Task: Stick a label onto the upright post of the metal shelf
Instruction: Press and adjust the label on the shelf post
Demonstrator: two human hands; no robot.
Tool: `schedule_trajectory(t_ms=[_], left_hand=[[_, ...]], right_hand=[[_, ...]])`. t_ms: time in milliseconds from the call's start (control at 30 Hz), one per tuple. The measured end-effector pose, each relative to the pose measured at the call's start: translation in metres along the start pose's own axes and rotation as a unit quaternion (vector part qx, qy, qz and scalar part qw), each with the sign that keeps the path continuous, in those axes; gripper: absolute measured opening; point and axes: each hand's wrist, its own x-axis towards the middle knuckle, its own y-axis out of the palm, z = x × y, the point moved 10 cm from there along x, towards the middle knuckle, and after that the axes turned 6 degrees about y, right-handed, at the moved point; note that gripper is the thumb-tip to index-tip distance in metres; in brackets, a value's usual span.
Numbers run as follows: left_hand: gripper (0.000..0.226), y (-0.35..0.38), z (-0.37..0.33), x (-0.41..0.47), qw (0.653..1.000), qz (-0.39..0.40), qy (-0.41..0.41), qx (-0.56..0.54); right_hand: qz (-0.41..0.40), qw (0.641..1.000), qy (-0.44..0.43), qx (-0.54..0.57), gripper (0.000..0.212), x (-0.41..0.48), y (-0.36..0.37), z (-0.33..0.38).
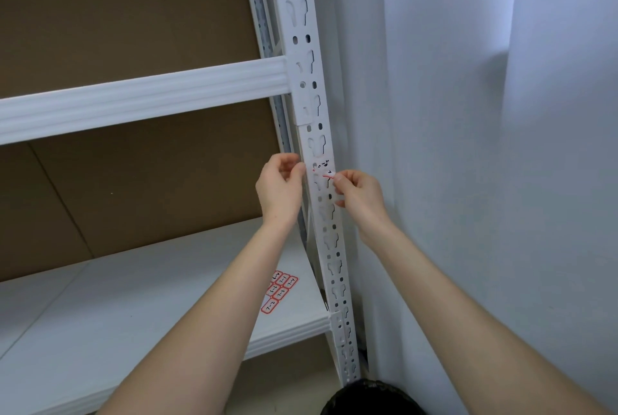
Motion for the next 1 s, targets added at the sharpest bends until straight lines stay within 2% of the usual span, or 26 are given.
schedule_trajectory(t_ms=[67,233,367,500,567,633,767,833,933,1000], left_hand=[[0.003,-0.002,-0.002,-0.006,1.000,-0.006,0.008,0.004],[0.013,0.011,0.000,-0.030,0.994,0.029,-0.034,-0.097],[0.006,0.022,0.006,-0.038,0.988,0.053,-0.060,-0.131],[0.006,0.013,0.012,-0.035,0.991,0.008,-0.069,-0.115],[0.010,0.004,0.018,-0.032,0.990,-0.021,-0.075,-0.116],[0.015,-0.001,0.020,-0.029,0.991,-0.028,-0.071,-0.108],[0.015,-0.007,0.019,-0.027,0.991,-0.046,-0.065,-0.110],[0.013,-0.003,0.018,-0.026,0.992,-0.029,-0.057,-0.112],[0.013,0.005,0.016,-0.032,0.994,0.006,-0.038,-0.101],[0.014,0.010,0.020,-0.041,0.994,0.016,-0.044,-0.096]], right_hand=[[0.001,1.000,-0.006,-0.005,0.019,0.000,0.001,0.003],[0.011,1.000,-0.021,-0.005,0.021,-0.003,-0.003,-0.001],[0.011,0.999,-0.035,-0.025,0.020,-0.004,-0.003,-0.002],[-0.008,0.998,-0.050,-0.021,0.018,-0.003,-0.004,0.001],[-0.051,0.995,-0.077,-0.027,0.010,-0.001,-0.014,0.007],[-0.059,0.991,-0.101,-0.062,0.002,0.001,-0.013,0.013],[-0.063,0.990,-0.091,-0.087,0.005,0.005,-0.001,0.013],[-0.044,0.995,-0.076,-0.051,0.007,0.006,0.006,0.010],[0.030,0.998,-0.023,0.058,0.011,0.001,0.016,-0.002],[0.044,0.997,-0.002,0.067,0.008,-0.003,0.013,-0.013]])
